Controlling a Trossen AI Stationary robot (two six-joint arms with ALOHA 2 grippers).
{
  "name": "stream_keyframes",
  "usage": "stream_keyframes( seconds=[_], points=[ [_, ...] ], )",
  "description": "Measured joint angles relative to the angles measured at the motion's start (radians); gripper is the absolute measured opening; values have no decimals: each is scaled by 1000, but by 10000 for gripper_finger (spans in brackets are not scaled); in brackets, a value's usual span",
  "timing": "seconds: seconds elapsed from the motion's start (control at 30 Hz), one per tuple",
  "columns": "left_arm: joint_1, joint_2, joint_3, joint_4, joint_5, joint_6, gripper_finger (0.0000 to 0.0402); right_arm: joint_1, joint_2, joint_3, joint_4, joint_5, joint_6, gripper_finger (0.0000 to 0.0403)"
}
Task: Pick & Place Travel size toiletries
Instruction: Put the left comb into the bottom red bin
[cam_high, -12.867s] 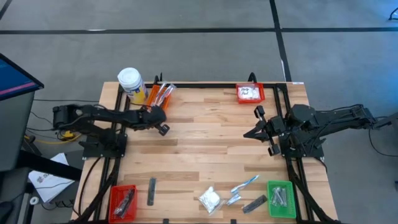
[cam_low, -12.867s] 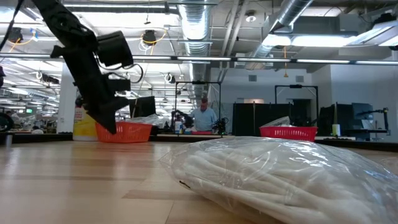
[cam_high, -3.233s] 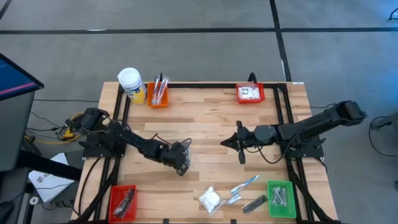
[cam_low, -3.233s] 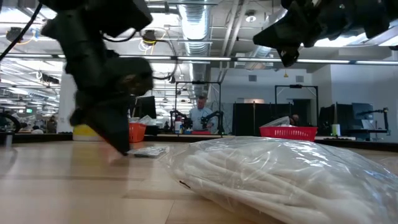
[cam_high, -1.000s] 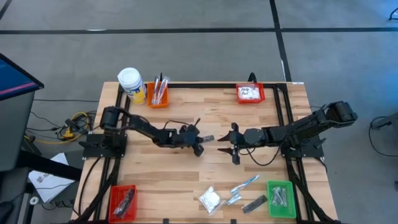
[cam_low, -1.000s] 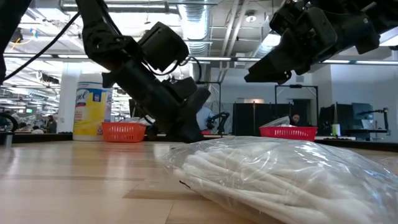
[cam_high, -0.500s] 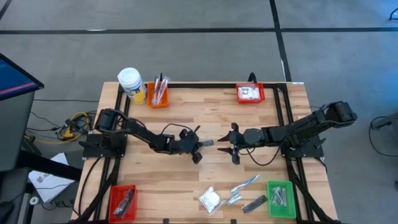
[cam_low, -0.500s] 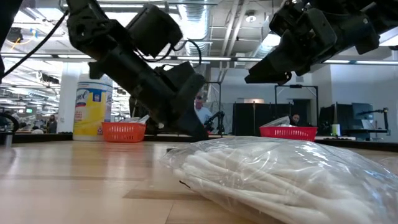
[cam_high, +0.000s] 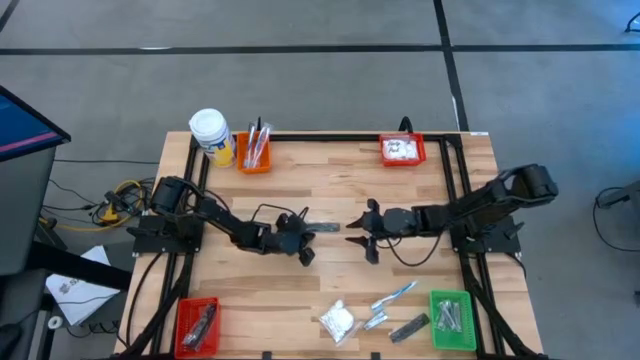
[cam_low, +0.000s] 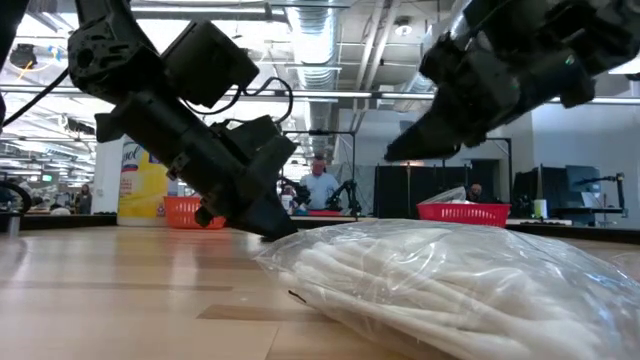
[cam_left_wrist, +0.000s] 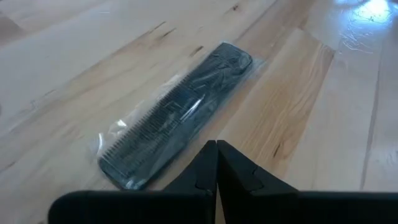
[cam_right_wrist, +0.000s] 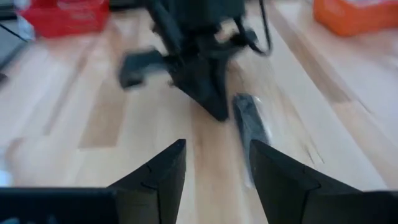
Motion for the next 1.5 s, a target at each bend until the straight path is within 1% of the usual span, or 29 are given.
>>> stream_keyframes(
  seconds=[0.13, 0.23, 0.37, 0.47, 0.57, 0.67, 0.73, 0.87, 0.97, 1.1, 1.27, 1.37, 1.5],
  points=[
    [9, -1, 0, 0, 18, -1, 0, -41, 39, -1, 21, 0, 27, 171],
    [-3, -8, -2, 2, 10, 22, 0, -68, 48, -1, 21, -12, 51, 170],
    [-27, -86, -17, -4, -66, 65, 0, -79, 48, -1, 32, -46, 66, 169],
    [-37, -153, -70, 0, -135, 56, 0, -80, 48, -1, 82, -47, 67, 169],
    [-35, -202, -140, 0, -146, 8, 0, -83, 48, -1, 114, -43, 66, 169],
    [-35, -214, -197, 23, -147, -25, 0, -83, 48, -1, 131, -6, 41, 170],
    [-35, -209, -221, 75, -145, -22, 0, -83, 48, -1, 134, 4, 26, 172],
    [-32, -205, -225, 179, -131, 47, 0, -83, 49, -1, 144, 5, -2, 179],
    [-19, -206, -219, 203, -121, 69, 0, -92, 49, -1, 149, 6, 0, 187],
    [-6, -195, -219, 206, -111, 70, 0, -113, 113, 9, 165, 7, 14, 193],
    [-7, -174, -219, 221, -107, 72, 0, -122, 257, 92, 167, 4, 21, 190],
    [-9, -174, -219, 231, -108, 85, 0, -122, 304, 135, 179, -32, -6, 192],
    [4, -174, -219, 234, -97, 91, 0, -126, 355, 152, 161, -36, -11, 206]
  ],
)
